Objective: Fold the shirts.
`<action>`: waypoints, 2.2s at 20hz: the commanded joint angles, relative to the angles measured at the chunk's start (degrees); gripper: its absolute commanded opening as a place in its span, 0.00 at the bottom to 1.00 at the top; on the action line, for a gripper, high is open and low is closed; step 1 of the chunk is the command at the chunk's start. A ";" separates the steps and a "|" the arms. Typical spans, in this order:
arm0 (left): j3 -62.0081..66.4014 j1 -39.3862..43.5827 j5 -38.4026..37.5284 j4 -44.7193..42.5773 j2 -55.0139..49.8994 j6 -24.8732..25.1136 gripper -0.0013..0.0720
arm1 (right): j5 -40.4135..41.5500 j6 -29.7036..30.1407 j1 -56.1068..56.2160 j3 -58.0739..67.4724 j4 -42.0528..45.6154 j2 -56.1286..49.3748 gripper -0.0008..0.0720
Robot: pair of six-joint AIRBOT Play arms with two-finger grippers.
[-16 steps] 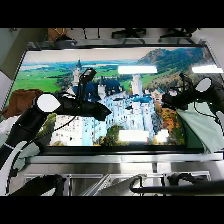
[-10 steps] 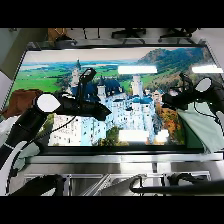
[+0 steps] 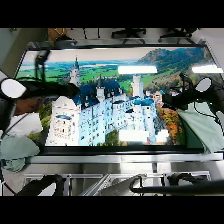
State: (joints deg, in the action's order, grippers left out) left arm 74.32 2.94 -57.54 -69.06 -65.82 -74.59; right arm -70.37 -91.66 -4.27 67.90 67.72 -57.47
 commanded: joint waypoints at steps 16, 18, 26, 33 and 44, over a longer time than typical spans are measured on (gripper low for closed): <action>13.99 -29.40 3.96 -19.76 -42.34 3.61 0.96 | -0.13 -0.02 0.07 -0.02 0.00 -0.04 0.04; 15.37 -29.16 2.19 -19.43 -41.94 2.08 0.03 | -0.13 -0.02 0.07 -0.02 0.00 -0.04 0.04; 41.99 -18.86 -12.66 0.31 -31.95 1.51 0.04 | 0.02 -0.02 0.09 -0.02 -0.11 -0.04 0.04; 31.45 -0.31 -18.78 14.36 -12.35 -0.50 0.04 | -1.36 0.79 0.07 -0.02 -0.46 -0.04 0.04; 2.34 22.34 -6.58 14.67 -16.55 -2.32 0.73 | -2.03 6.45 0.07 0.00 -0.70 -0.04 0.05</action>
State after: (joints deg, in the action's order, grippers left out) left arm 80.68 22.98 -66.70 -54.68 -79.33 -75.90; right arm -72.36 -86.61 -4.23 67.88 67.20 -57.49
